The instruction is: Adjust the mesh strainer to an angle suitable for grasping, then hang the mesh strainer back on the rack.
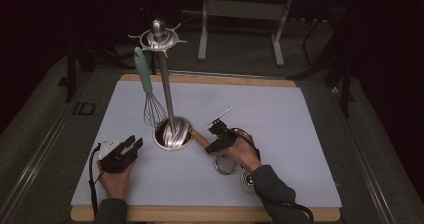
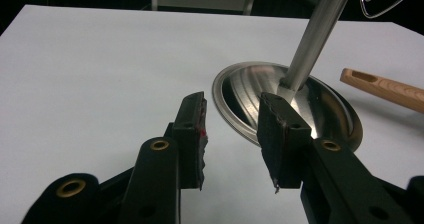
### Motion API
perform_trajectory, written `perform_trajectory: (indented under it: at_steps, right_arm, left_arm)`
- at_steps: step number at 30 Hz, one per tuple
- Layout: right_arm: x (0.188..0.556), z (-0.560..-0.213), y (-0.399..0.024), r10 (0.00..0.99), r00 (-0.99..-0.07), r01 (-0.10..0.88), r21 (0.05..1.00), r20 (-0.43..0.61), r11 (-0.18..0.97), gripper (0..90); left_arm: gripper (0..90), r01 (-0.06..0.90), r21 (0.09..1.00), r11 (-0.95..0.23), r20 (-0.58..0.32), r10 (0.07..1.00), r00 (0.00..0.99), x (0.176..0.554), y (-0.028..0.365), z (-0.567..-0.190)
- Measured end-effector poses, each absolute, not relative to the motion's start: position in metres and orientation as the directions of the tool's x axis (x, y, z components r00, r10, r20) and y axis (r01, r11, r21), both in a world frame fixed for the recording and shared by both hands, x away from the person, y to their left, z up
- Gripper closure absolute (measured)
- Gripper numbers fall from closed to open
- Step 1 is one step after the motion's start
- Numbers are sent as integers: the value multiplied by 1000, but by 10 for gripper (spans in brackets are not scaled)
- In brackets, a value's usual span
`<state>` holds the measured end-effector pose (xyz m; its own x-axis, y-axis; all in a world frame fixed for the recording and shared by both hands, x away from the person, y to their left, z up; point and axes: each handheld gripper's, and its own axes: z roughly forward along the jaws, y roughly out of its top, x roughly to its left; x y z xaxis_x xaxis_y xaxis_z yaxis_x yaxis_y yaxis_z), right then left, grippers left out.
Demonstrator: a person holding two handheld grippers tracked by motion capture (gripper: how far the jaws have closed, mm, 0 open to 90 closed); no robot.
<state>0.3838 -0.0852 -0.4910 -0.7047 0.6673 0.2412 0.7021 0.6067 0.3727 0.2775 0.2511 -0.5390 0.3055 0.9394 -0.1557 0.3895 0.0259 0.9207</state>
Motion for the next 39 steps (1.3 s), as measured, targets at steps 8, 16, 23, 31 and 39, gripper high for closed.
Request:
perform_trajectory:
  at_steps: [8,16,23,31,39]
  right_arm:
    - [382,-483,-89,658,-720,682,406,223,609,710]
    - [380,-475,-92,655,-726,668,442,210,598,710]
    - [379,-466,-96,666,-719,663,482,197,573,710]
    - [378,-461,-100,646,-743,627,516,174,583,710]
    - [378,-460,-103,649,-749,606,531,132,592,710]
  left_arm:
    - [643,389,921,26,-155,940,304,278,251,-539]
    - [643,389,921,25,-155,940,305,278,251,-539]
    - [643,390,921,25,-155,940,305,278,251,-539]
    - [643,390,920,25,-155,940,305,278,251,-539]
    - [644,390,920,25,-155,940,305,278,251,-539]
